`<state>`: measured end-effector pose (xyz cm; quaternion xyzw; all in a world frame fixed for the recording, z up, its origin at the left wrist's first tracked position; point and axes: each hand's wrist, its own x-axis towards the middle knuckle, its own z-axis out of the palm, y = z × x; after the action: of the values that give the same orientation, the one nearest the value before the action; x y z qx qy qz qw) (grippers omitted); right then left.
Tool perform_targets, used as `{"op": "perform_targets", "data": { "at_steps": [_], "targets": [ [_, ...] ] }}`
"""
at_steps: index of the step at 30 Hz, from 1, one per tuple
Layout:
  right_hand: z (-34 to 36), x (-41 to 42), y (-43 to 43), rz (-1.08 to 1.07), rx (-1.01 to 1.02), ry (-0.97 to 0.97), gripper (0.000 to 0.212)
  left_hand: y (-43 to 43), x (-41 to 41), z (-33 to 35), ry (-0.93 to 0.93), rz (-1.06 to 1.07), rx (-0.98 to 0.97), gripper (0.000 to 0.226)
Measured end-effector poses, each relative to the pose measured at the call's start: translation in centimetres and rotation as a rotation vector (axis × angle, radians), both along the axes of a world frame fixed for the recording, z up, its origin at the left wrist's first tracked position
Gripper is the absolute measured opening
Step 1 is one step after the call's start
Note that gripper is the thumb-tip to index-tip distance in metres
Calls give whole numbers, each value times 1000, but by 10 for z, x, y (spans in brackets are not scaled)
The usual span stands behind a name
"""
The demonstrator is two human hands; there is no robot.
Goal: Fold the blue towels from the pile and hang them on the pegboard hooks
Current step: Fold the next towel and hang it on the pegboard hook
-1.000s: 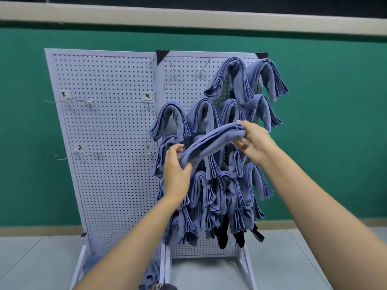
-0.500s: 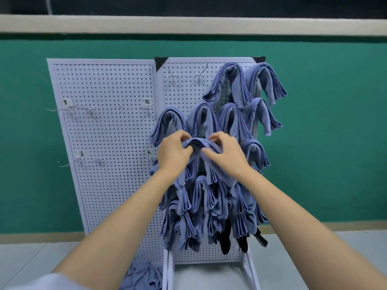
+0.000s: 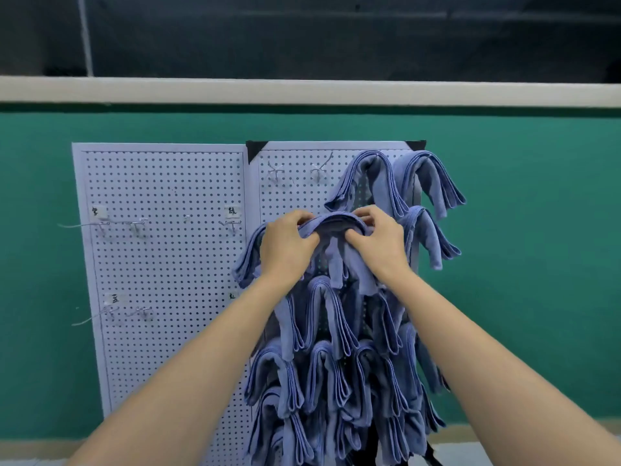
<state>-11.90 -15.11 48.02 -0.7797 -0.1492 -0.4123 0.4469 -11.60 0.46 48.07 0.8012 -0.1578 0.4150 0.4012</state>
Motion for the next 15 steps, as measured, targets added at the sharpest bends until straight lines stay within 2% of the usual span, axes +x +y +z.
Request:
{"op": "perform_targets", "data": {
  "at_steps": [6, 10, 15],
  "targets": [
    [68, 26, -4, -16, 116, -105, 19, -16, 22, 69, -130, -44, -123, 25],
    [107, 38, -5, -56, 153, -179, 20, -25, 33, 109, -142, -137, -244, 21],
    [144, 52, 1, -118, 146, -202, 23, -27, 51, 149, -161, -137, -282, 21]
  ]
}}
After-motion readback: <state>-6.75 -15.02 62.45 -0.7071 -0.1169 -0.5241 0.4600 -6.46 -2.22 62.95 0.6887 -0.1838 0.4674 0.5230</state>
